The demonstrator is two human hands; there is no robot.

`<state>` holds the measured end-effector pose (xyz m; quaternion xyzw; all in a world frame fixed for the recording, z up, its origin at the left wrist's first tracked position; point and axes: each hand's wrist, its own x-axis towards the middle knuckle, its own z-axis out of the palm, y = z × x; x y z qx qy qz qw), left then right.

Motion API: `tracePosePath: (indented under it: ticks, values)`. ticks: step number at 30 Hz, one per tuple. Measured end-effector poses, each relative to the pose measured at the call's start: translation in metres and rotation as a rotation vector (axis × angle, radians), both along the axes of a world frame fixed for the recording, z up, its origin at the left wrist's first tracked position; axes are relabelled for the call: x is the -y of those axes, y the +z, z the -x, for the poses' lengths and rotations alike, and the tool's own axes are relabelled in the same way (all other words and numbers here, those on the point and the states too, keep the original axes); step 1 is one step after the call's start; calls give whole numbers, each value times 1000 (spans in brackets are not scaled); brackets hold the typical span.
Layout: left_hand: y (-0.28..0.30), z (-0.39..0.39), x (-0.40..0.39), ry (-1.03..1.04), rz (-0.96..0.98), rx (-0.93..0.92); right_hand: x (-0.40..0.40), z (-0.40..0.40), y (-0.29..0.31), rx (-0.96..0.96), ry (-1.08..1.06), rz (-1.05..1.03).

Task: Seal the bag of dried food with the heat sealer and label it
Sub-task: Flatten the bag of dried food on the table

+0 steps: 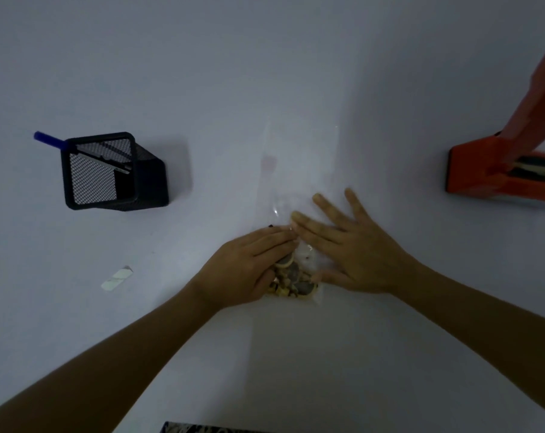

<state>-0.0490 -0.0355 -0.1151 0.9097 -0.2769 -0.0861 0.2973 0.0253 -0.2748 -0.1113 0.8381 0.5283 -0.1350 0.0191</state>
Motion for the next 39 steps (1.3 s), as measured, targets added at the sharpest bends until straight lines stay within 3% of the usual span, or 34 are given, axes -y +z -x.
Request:
tracePosePath:
  ticks: [7, 13, 15, 18, 21, 30, 36, 39]
  values:
    - [-1, 1, -3, -49, 26, 12, 26, -46, 1, 38, 10, 61]
    - [-4, -24, 0, -53, 72, 75, 32, -96, 13, 153, -313, 57]
    - [-5, -19, 0, -83, 75, 73, 23, -91, 14, 183, -237, 9]
    - [-8, -2, -2, -85, 76, 49, -3, -43, 4, 84, 62, -72]
    - [-10, 1, -2, -91, 78, 41, -8, -45, -5, 40, 161, -46]
    - [-11, -3, -2, -88, 137, 32, 2, -131, -6, 99, -16, 47]
    - [-11, -3, -1, -72, 136, 50, -11, -133, -2, 153, -184, 13]
    - [-11, -1, -1, -81, 133, 59, -33, -101, -2, 130, -8, -96]
